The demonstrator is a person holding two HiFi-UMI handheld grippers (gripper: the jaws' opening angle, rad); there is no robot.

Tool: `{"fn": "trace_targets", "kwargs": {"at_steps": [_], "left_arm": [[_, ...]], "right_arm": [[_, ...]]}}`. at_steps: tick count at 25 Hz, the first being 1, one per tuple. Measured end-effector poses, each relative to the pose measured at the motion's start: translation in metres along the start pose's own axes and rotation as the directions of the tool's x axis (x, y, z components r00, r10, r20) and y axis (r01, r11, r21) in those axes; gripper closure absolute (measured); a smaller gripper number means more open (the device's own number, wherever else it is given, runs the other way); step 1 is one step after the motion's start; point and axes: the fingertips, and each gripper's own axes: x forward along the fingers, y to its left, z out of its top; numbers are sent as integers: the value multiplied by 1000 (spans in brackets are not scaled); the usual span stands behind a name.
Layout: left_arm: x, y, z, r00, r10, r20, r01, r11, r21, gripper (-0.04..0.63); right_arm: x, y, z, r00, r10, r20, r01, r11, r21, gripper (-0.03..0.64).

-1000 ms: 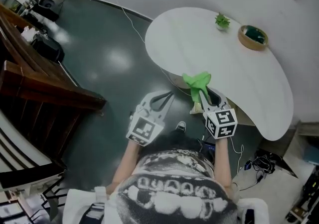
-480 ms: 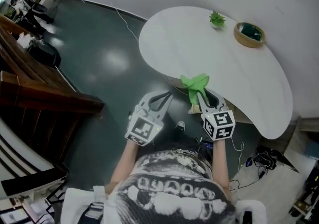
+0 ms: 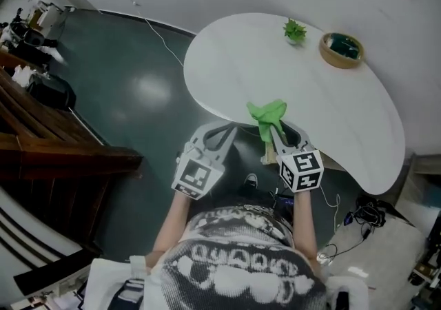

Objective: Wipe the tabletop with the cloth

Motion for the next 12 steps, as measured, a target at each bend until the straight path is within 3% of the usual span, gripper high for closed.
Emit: {"fn": "trace_targets", "kwargs": {"at_steps": [12], "left_arm": [[40,143,-23,999,-45,-7,45,999,-10,586]], "right_arm": [[131,-15,55,997,-50,-66,50,999,-7,538]]}}
